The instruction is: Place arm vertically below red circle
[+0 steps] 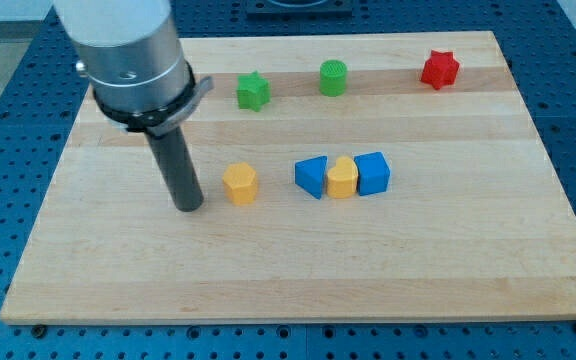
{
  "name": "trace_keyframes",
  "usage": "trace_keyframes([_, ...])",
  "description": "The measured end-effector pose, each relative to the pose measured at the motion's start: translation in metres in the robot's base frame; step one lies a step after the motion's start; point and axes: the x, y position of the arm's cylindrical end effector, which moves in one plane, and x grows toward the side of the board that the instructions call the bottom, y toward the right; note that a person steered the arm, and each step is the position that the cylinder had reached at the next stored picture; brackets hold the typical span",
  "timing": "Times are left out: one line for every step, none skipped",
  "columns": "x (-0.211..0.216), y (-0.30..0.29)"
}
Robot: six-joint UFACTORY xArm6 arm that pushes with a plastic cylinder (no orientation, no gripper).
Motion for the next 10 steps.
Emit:
trace_keyframes([-0.005, 0.023])
trace_keyframes([-0.010, 0.051])
trace_keyframes([-0.009, 0.057])
trace_keyframes([0.004, 0.035])
trace_keyframes([0.014, 0.015])
trace_keyframes([0.014, 0.013])
trace_keyframes([0.014, -0.001])
trace_keyframes([0.012, -0.060])
trace_keyframes([0.001, -0.084])
trace_keyframes([0.000, -0.084])
